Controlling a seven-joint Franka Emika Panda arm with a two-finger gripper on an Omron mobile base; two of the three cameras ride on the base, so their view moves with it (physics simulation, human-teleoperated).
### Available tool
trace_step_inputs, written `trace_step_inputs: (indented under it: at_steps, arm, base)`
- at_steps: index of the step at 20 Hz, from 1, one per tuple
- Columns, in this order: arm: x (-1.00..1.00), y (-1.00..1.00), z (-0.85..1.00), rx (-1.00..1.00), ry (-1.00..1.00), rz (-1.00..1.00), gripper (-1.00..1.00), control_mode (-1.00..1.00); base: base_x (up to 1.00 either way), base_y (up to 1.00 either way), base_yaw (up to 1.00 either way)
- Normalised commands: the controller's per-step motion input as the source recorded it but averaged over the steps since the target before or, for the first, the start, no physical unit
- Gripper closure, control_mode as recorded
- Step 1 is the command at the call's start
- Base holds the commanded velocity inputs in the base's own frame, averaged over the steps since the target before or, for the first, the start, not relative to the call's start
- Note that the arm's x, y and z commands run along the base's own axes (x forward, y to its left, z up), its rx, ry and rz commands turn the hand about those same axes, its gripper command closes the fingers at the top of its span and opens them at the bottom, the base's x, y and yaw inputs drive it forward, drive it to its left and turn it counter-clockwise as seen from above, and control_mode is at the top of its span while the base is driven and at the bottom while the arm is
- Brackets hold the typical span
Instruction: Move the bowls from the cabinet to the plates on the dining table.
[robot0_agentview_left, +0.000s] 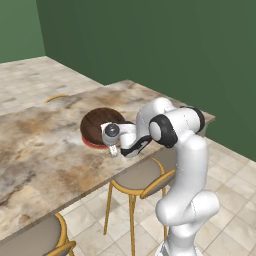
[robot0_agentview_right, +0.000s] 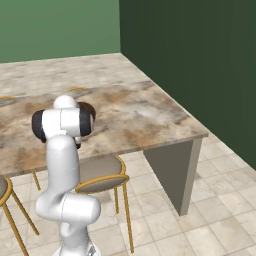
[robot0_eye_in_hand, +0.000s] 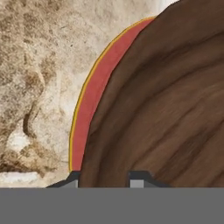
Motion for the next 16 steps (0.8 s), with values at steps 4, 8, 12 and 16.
trace_step_inputs:
  at_steps: [4, 8, 12, 16]
  arm:
    - [0.09, 0.24, 0.05, 0.0, 0.0, 0.07, -1.0, -1.0]
    - [-0.03, 0.07, 0.35, 0.0, -0.02, 0.11, -1.0, -1.0]
    - [0.0, 0.0, 0.31, 0.0, -0.04, 0.16, -1.0, -1.0]
    - [0.0, 0.0, 0.35, 0.0, -0.04, 0.18, -1.0, -1.0]
  base:
    - [0.0, 0.0, 0.0]
    - [0.0, 0.0, 0.0]
    - [0.0, 0.0, 0.0]
    - [0.0, 0.0, 0.0]
